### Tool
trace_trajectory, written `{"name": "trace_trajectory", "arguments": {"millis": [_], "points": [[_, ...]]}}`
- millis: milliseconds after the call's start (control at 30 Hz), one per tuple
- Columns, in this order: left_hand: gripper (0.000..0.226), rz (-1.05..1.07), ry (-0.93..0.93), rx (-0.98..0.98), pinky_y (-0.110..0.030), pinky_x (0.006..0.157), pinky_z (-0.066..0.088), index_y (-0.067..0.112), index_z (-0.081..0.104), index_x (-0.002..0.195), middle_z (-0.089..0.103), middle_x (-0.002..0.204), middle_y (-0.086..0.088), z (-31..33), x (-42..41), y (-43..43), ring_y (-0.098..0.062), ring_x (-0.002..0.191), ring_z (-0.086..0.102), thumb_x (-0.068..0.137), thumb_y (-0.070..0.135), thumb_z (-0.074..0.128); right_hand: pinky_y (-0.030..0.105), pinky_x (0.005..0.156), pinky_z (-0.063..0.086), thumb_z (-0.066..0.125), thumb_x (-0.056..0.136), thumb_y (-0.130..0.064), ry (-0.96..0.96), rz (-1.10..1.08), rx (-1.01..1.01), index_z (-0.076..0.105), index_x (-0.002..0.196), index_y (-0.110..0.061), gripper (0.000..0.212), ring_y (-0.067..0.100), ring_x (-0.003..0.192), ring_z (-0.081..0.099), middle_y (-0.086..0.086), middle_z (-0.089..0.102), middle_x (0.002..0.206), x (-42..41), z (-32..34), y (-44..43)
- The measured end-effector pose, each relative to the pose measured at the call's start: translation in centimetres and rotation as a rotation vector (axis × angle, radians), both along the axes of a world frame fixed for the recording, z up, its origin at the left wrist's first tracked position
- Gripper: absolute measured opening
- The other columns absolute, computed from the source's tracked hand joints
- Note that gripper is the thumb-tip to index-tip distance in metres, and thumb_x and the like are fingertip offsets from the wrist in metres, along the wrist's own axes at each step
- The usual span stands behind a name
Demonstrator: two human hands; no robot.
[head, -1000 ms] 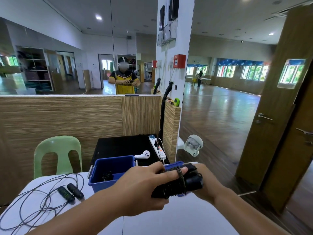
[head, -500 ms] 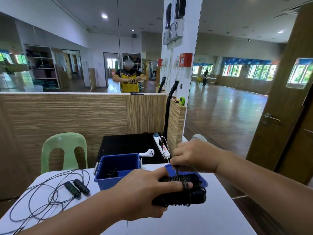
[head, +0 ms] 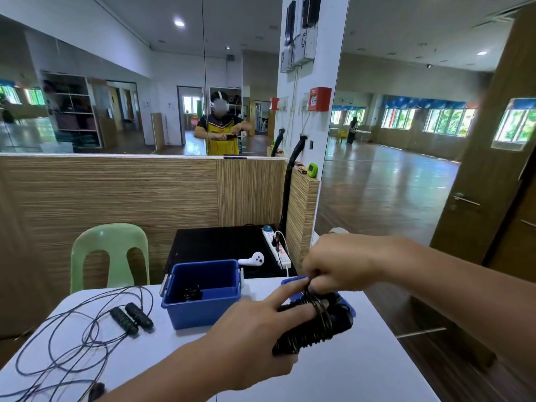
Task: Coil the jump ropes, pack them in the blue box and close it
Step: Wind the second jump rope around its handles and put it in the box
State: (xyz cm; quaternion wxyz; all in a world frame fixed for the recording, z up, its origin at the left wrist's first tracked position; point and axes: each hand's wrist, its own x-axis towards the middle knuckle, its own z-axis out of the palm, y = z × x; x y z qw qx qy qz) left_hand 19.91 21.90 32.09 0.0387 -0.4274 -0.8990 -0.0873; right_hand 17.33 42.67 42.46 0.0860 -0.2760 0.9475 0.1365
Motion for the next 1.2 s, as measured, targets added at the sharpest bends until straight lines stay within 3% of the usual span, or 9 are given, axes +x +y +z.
{"name": "trace_trajectory", "arguments": {"millis": [100,233,333,400,533,633,800,967,1200], "points": [[0.086,0.021,-0.03,0.042,-0.038,0.087,0.056,0.066,0.011,0.15,-0.016,0.158,0.043,0.2,0.0,0.2,-0.025,0.102,0.066,0.089,0.045,0.068,0.043,0.071,0.049,0.051,0.097,-0.037,-0.07,-0.101,-0.21,0.066,0.088,-0.014,0.029,0.018,0.076,0.057,0.002,0.061,0.077,0.3,-0.6,1.1],[0.086,0.032,-0.062,0.095,-0.039,0.09,0.056,0.063,0.012,0.151,-0.01,0.158,0.044,-0.4,0.0,0.6,-0.019,0.11,0.064,0.088,0.047,0.069,0.022,0.063,0.04,0.051,0.101,-0.029,-0.077,-0.164,-0.47,0.066,0.089,-0.01,0.026,0.009,0.073,0.054,0.002,0.063,0.082,1.2,-2.0,1.7],[0.085,0.053,-0.077,0.147,-0.041,0.087,0.058,0.064,0.013,0.149,-0.005,0.157,0.045,-1.0,0.0,0.7,-0.02,0.109,0.065,0.087,0.048,0.069,0.017,0.064,0.038,0.053,0.1,-0.031,0.106,-0.127,-0.589,0.067,0.087,-0.018,0.023,0.003,0.074,0.055,-0.007,0.063,0.08,2.1,-3.8,2.0],[0.083,0.065,-0.094,0.169,-0.04,0.087,0.058,0.063,0.015,0.149,-0.003,0.155,0.045,-1.4,0.1,0.8,-0.019,0.107,0.065,0.087,0.05,0.068,0.019,0.073,0.043,0.053,0.098,-0.037,0.255,-0.053,-0.663,0.07,0.089,-0.023,0.024,0.005,0.082,0.057,-0.011,0.061,0.085,2.6,-5.2,2.4],[0.085,0.103,-0.109,0.199,-0.037,0.088,0.057,0.065,0.012,0.149,-0.002,0.153,0.047,-2.2,0.2,0.8,-0.017,0.109,0.065,0.086,0.05,0.067,0.015,0.075,0.045,0.058,0.094,-0.036,0.334,-0.059,-0.848,0.078,0.104,-0.029,0.024,0.005,0.087,0.06,-0.013,0.059,0.091,3.6,-7.5,3.2],[0.084,0.112,-0.125,0.201,-0.035,0.089,0.057,0.063,0.014,0.149,-0.002,0.152,0.047,-2.6,0.1,0.7,-0.014,0.11,0.064,0.086,0.051,0.067,0.016,0.075,0.049,0.058,0.09,-0.036,0.382,-0.082,-0.833,0.076,0.1,-0.032,0.021,0.0,0.089,0.061,-0.02,0.062,0.093,4.0,-8.9,3.3],[0.085,0.123,-0.133,0.222,-0.021,0.088,0.052,0.063,0.013,0.151,-0.002,0.152,0.047,-3.0,0.4,1.0,-0.007,0.113,0.061,0.087,0.05,0.067,0.023,0.074,0.049,0.061,0.087,-0.032,0.487,-0.154,-0.844,0.069,0.085,-0.027,0.01,0.005,0.088,0.056,-0.018,0.057,0.089,4.5,-10.0,2.5],[0.086,0.14,-0.108,0.221,-0.025,0.09,0.053,0.062,0.011,0.152,-0.005,0.155,0.047,-3.5,0.6,1.3,-0.011,0.113,0.062,0.086,0.052,0.066,0.027,0.069,0.051,0.066,0.085,-0.027,0.491,-0.292,-0.916,0.065,0.08,-0.031,0.006,0.007,0.085,0.057,-0.015,0.051,0.091,5.2,-10.8,1.7],[0.082,0.192,-0.1,0.227,-0.03,0.089,0.056,0.06,0.013,0.149,-0.006,0.157,0.046,-4.1,0.6,1.5,-0.015,0.108,0.067,0.085,0.051,0.064,0.013,0.069,0.045,0.06,0.077,-0.046,0.426,-0.342,-0.875,0.057,0.094,-0.039,0.018,-0.001,0.095,0.055,-0.023,0.048,0.098,7.1,-11.4,0.2]]}}
